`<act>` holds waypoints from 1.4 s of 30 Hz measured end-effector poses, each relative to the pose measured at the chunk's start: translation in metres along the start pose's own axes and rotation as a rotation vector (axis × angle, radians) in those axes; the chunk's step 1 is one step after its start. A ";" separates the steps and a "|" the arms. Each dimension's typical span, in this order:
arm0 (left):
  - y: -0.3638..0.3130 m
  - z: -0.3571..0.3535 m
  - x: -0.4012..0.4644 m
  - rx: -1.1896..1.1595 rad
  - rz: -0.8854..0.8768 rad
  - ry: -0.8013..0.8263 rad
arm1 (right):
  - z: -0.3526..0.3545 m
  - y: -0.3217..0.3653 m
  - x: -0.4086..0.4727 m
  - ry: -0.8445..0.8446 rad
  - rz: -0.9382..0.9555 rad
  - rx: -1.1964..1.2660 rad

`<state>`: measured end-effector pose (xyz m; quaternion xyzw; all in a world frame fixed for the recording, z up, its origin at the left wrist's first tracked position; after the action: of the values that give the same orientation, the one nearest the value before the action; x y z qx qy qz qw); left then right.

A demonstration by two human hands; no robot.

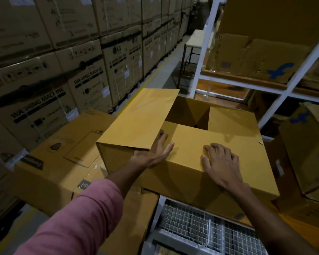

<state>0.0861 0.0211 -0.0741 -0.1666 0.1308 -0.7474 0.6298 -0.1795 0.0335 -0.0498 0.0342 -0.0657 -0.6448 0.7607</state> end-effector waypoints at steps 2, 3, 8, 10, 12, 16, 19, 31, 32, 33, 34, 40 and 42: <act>0.005 -0.001 0.000 0.005 0.001 0.032 | 0.001 0.002 0.000 0.007 -0.001 -0.014; 0.008 -0.002 0.001 -0.001 0.007 0.044 | 0.001 0.003 0.000 0.009 0.001 -0.023; 0.009 -0.001 -0.001 0.008 0.037 0.044 | 0.006 0.006 0.009 0.010 0.008 -0.084; 0.010 -0.001 -0.003 0.004 0.049 0.060 | 0.009 0.012 0.016 -0.004 -0.006 -0.085; 0.006 -0.001 -0.002 -0.027 0.050 0.062 | 0.007 0.026 0.023 -0.013 -0.005 -0.073; -0.009 0.018 0.012 0.023 0.042 0.080 | -0.003 0.065 0.033 -0.002 0.060 0.015; 0.005 0.038 0.020 0.216 0.003 0.039 | -0.006 0.088 0.041 -0.001 0.118 0.056; 0.095 0.077 0.026 0.467 0.236 -0.010 | -0.022 0.132 0.090 0.064 0.220 0.085; 0.101 0.075 0.027 0.399 0.271 0.000 | -0.024 0.133 0.093 0.071 0.219 0.082; 0.106 0.073 0.028 0.336 0.293 0.001 | -0.026 0.133 0.095 0.081 0.216 0.078; 0.110 0.072 0.029 0.281 0.307 0.003 | -0.029 0.133 0.098 0.090 0.214 0.076; 0.112 0.069 0.036 0.257 0.324 0.012 | -0.034 0.133 0.112 0.086 0.190 0.085; 0.113 0.068 0.037 0.244 0.330 0.004 | -0.033 0.133 0.115 0.092 0.194 0.097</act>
<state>0.2105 -0.0335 -0.0551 -0.0638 0.0659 -0.6448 0.7588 -0.0268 -0.0590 -0.0579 0.0942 -0.0647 -0.5622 0.8191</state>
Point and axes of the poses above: each hand's wrist, its own x-axis towards the middle knuckle, its own z-axis out of the back of the hand, y = z × x, the point moved 1 cm from there along x, towards the middle knuckle, and after that the axes turned 5 degrees about -z, right-handed, at the moved point
